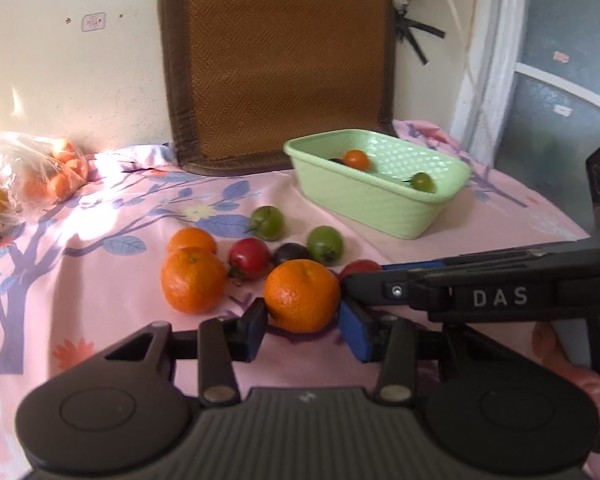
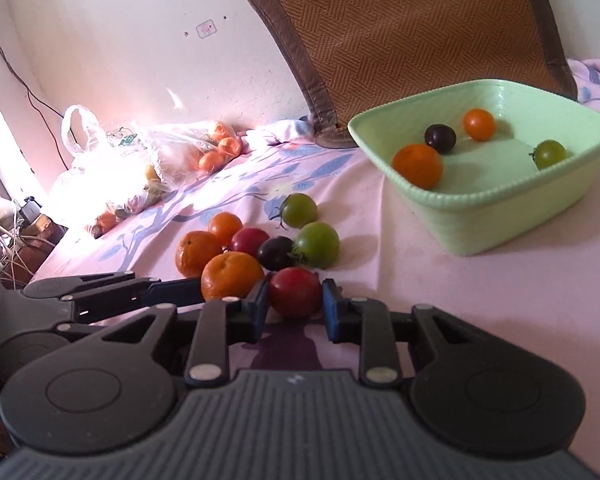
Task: Organize fruits
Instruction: 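Carry the red tomato and tangerine over the basket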
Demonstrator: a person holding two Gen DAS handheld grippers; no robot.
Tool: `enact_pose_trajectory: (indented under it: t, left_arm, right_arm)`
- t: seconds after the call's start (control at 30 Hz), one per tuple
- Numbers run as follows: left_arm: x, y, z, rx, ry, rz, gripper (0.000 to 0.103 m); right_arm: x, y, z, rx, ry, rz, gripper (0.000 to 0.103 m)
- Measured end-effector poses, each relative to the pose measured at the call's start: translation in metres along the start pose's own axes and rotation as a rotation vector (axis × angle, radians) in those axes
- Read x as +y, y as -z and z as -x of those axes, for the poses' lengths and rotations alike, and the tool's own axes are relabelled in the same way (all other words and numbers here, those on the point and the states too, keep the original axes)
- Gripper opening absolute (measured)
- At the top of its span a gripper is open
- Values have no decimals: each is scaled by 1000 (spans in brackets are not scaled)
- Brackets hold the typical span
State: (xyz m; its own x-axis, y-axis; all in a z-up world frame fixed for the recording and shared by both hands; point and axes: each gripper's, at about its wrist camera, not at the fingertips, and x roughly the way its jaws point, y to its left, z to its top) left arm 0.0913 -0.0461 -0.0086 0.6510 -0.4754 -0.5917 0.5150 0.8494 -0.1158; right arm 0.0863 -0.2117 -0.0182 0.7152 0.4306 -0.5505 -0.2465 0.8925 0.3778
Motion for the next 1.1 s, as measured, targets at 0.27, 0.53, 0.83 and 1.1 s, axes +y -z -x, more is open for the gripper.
enact_pose_trajectory:
  t: [0.27,0.53,0.83,1.1]
  left_arm:
    - [-47,22,22,24,107,-54,40]
    - [-79,32,22,40,98,-115,41]
    - [-84,26,25,18,43,-135,48]
    - [-90,28,19,25,48,-180,42]
  right_arm:
    - [-16,30,67,-128,131,-8,31]
    - [-36,64,98,-152,214,-37,31]
    - [-37,68,102,-152,206,-5,33]
    - [-36,71,101,-147,209,23,32]
